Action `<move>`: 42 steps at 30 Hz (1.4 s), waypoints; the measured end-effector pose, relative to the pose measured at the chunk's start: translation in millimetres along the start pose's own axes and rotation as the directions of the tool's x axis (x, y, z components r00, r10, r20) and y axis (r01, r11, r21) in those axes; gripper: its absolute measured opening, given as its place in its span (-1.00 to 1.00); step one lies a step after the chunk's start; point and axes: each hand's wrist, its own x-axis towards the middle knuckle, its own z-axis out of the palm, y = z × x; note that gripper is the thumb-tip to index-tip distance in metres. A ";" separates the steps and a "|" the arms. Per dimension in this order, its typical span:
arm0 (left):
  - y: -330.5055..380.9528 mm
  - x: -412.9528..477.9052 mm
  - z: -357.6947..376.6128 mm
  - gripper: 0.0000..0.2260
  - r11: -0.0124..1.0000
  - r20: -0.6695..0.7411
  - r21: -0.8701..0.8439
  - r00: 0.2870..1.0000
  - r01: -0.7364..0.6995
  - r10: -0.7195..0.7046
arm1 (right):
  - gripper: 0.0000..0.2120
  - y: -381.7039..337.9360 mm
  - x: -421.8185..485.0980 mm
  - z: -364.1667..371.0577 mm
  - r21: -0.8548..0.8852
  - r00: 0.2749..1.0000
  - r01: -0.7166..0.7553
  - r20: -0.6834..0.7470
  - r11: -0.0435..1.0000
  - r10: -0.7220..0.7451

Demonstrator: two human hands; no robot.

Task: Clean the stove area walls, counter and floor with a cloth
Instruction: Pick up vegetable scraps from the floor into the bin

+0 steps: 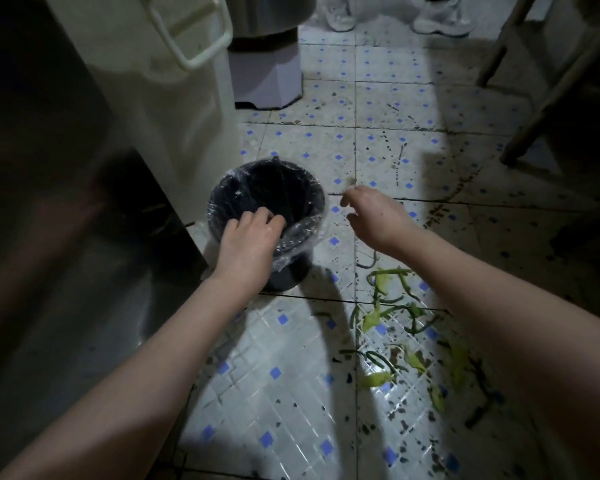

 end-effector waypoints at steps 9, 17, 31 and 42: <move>58.2 22.1 4.3 -0.60 0.989 -0.030 -0.055 0.990 -0.140 0.138 | -0.72 61.5 -52.1 -1.0 -0.076 0.984 -0.154 0.077 0.985 0.160; 83.4 13.6 38.6 -0.55 0.955 0.060 -0.071 0.954 -0.289 0.293 | -0.69 75.6 -76.1 29.2 -0.044 0.971 -0.189 0.138 0.981 0.194; 79.6 -16.2 125.2 -0.51 0.917 0.352 0.050 0.866 -0.396 0.355 | -0.63 81.4 -101.2 101.6 -0.005 0.931 -0.184 0.321 0.983 0.175; 76.5 -24.5 158.4 -0.56 0.951 0.484 -0.050 0.825 -0.305 0.291 | -0.64 91.5 -105.6 139.0 0.020 0.912 -0.209 0.365 0.978 0.187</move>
